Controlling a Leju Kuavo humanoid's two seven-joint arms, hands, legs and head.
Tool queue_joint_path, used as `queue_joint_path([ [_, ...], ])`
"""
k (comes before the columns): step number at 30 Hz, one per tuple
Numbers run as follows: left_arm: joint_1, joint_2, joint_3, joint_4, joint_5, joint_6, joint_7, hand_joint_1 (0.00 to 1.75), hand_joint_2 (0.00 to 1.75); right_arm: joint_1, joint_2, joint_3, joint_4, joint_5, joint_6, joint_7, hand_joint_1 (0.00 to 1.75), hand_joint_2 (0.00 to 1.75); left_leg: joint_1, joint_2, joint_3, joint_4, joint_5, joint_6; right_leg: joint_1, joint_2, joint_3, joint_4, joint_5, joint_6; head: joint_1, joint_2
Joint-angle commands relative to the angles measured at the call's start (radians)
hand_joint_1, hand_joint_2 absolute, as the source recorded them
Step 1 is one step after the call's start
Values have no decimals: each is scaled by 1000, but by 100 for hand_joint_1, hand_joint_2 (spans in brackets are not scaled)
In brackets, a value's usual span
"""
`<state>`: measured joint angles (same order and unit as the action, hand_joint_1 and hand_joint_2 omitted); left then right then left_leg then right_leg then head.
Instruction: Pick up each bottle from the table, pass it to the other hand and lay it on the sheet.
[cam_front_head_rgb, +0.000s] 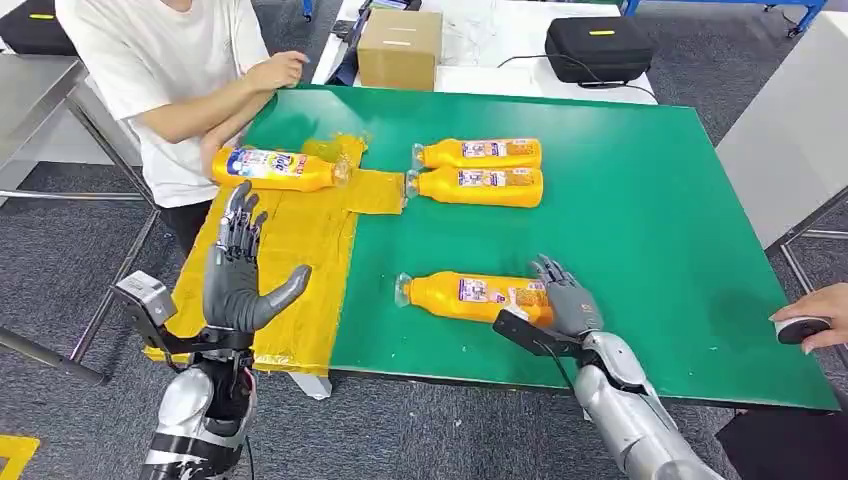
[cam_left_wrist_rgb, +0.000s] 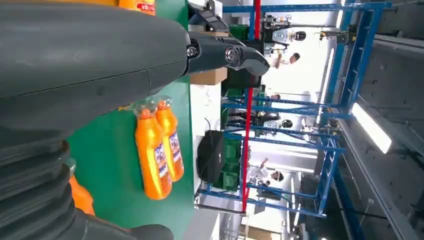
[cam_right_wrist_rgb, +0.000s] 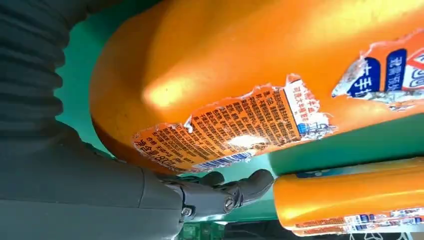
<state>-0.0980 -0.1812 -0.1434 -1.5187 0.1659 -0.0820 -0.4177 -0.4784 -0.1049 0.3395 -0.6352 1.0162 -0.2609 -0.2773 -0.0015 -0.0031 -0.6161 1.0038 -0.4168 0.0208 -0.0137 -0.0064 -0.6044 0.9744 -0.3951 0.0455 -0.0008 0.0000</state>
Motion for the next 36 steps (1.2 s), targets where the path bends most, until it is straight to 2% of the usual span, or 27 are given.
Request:
queue_joint_path([
  [1, -72, 26, -31, 104, 12, -6, -6, 0, 175, -72, 54, 37, 169, 0, -8, -43, 0, 175, 1, 0, 4, -1, -1, -1, 1, 0, 3, -1, -1, -2, 0, 0],
  [19, -76, 30, -30, 118, 17, -8, -5, 0, 175, -84, 60, 61, 198, 11, 23, -41, 0, 175, 1, 1, 5, -1, -1, -2, 1, 1, 4, -1, -1, -2, 0, 0],
  [22, -82, 30, -33, 129, 18, -8, -5, 0, 175, -99, 56, 77, 215, 11, 65, -53, 0, 175, 1, 1, 5, -1, -1, -2, 1, 0, 4, -1, -1, -2, 0, 0],
  [23, -92, 28, -33, 147, 27, -12, -5, 0, 175, -110, 53, 87, 236, -1, 123, -78, 175, 175, 1, 1, 4, -1, -1, -1, 1, 1, 4, -1, -1, -2, 0, 0],
  [27, -97, 36, -39, 161, 29, -17, -8, 0, 175, -96, 44, 104, 255, -13, 154, -114, 175, 175, 1, 2, 6, -2, -1, -1, 1, 1, 6, -2, 0, -3, 0, 0],
  [29, -101, 37, -45, 172, 31, -21, -9, 0, 175, -73, 49, 51, 231, -111, 168, -216, 175, 175, 1, 4, 8, -2, -1, -2, 1, 3, 6, -2, 1, -4, 0, 0],
  [31, -96, 38, -53, 174, 29, -18, -11, 0, 175, -50, 39, 77, 174, -130, 156, -261, 175, 175, 1, 5, 8, -1, -1, -1, 1, 4, 5, -2, 1, -4, 0, 0],
  [36, -94, 41, -55, 169, 29, -18, -11, 0, 175, -30, 40, 83, 121, -181, 194, -272, 175, 175, 1, 6, 8, -1, -1, -2, 1, 4, 5, -1, 1, -4, 0, 0],
])
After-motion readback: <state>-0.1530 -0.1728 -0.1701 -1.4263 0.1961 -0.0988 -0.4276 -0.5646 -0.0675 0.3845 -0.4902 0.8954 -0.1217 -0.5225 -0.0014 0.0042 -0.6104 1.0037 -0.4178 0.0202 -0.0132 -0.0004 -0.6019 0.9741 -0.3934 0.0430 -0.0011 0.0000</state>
